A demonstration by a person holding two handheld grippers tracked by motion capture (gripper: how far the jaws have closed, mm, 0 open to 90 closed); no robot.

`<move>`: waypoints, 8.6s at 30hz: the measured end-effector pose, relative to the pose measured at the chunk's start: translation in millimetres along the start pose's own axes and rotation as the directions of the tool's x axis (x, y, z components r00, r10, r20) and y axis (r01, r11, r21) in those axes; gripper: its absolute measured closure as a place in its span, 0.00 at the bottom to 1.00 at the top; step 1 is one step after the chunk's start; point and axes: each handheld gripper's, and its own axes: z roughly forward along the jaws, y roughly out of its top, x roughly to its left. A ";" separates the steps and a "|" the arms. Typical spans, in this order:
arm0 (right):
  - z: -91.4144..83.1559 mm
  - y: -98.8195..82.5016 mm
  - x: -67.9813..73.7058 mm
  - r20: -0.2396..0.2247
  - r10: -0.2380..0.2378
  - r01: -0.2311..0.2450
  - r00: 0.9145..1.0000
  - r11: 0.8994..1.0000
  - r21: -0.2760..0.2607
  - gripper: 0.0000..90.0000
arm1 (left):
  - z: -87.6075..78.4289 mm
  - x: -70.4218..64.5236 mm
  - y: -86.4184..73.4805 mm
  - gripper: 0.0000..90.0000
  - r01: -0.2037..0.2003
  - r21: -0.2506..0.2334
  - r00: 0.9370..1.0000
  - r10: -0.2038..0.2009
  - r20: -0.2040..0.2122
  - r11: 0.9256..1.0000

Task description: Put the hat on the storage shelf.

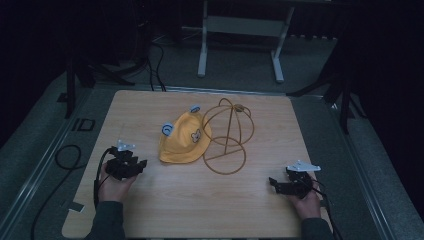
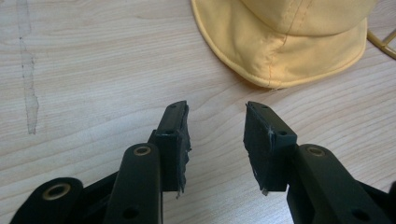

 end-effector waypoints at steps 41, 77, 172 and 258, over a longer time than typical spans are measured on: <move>0.1 0.0 0.0 0.000 0.000 0.000 1.000 1.000 -0.001 0.17 | -19.3 -11.0 34.4 0.65 -0.106 0.058 0.994 0.104 0.033 0.993; 0.0 0.0 0.0 0.000 0.001 -0.001 1.000 1.000 -0.001 0.17 | -28.8 -19.0 56.7 0.64 -0.176 0.093 0.979 0.164 0.125 0.980; 0.0 0.0 0.0 0.000 0.000 0.000 1.000 1.000 0.001 0.17 | -20.3 -33.0 134.3 0.57 -0.227 0.052 0.948 0.209 0.239 0.972; 0.0 0.0 0.0 0.000 0.000 0.000 1.000 1.000 0.000 0.17 | 31.3 -61.0 191.6 0.92 -0.355 0.183 0.928 0.321 0.192 0.917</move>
